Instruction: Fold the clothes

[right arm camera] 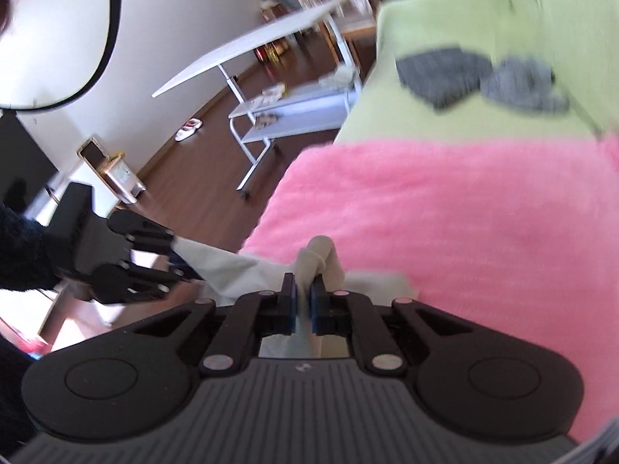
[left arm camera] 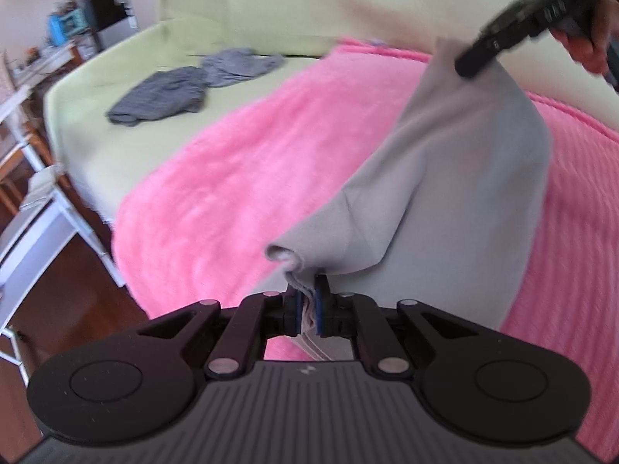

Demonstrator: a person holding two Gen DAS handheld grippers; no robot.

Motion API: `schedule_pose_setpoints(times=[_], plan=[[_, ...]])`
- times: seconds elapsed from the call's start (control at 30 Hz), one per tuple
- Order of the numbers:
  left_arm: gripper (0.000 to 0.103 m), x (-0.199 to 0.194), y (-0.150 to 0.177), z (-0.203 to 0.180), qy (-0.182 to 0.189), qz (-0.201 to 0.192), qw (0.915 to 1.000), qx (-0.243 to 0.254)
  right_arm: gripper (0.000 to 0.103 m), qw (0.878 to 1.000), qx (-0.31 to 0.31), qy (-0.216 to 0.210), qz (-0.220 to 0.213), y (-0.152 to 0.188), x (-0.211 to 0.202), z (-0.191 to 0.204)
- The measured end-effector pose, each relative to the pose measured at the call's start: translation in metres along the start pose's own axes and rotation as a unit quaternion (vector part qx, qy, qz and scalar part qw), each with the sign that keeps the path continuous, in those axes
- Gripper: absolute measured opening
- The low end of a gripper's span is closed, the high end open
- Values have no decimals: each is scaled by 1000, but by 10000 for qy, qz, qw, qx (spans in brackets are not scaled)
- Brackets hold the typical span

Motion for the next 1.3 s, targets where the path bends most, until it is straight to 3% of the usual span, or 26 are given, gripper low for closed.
schedule_pose_setpoints(times=[0.03, 0.07, 0.17, 0.23, 0.43, 0.53, 0.7, 0.8, 0.87, 0.97, 1.1, 1.13, 1.17, 1.2, 1.3], plan=[[17, 15, 4, -2, 61, 263, 9996, 28, 23, 9996, 204, 117, 146, 4, 10, -10], [17, 27, 7, -3, -20, 443, 9990, 70, 36, 9982, 445, 242, 327, 10, 22, -22], [16, 31, 7, 0, -124, 473, 9988, 75, 36, 9893, 1011, 593, 873, 31, 46, -48], [16, 28, 6, 3, -28, 474, 9989, -36, 36, 9884, 1293, 499, 624, 29, 38, -46], [15, 5, 18, -1, 167, 753, 9970, -68, 36, 9773, 1734, 1183, 279, 35, 0, -31], [15, -14, 32, -28, 288, 792, 9957, 379, 36, 9804, 1491, 1200, 470, 58, -4, 2], [17, -31, 52, -68, 236, 800, 9880, 1297, 36, 9814, 742, 1344, 1156, 102, 1, 46], [33, -35, 58, -87, 27, 663, 9808, 1833, 36, 9764, 18, 1632, 1411, 122, 3, 69], [33, -28, 63, -95, -167, 663, 9738, 2171, 37, 9686, -603, 1912, 1471, 128, 4, 79], [33, -15, 70, -102, -458, 616, 9621, 2617, 38, 9537, -1337, 2252, 1482, 132, 4, 89], [33, -2, 77, -107, -745, 585, 9489, 3010, 38, 9185, -2522, 2677, 1454, 135, 11, 95], [28, 1, 78, -108, -786, 592, 9466, 3070, 38, 9080, -2785, 2768, 1463, 135, 14, 95], [23, 3, 79, -110, -792, 610, 9442, 3140, 38, 8965, -3048, 2856, 1476, 135, 18, 95], [11, 4, 79, -112, -791, 610, 9431, 3171, 38, 8806, -3356, 2986, 1508, 136, 21, 94], [2, 2, 83, -117, -895, 544, 9377, 3312, 33, 8317, -4151, 3302, 1643, 144, 29, 91]])
Point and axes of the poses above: each gripper's, at about its wrist camera, not at the fingertips, and x roughly the way its jaws point, z to its left, y to its underside, the point moved 9 cm from there along x, roughly the way its jaws point, and after that the axes turned 10 degrees about z, right-handed, at the moved point
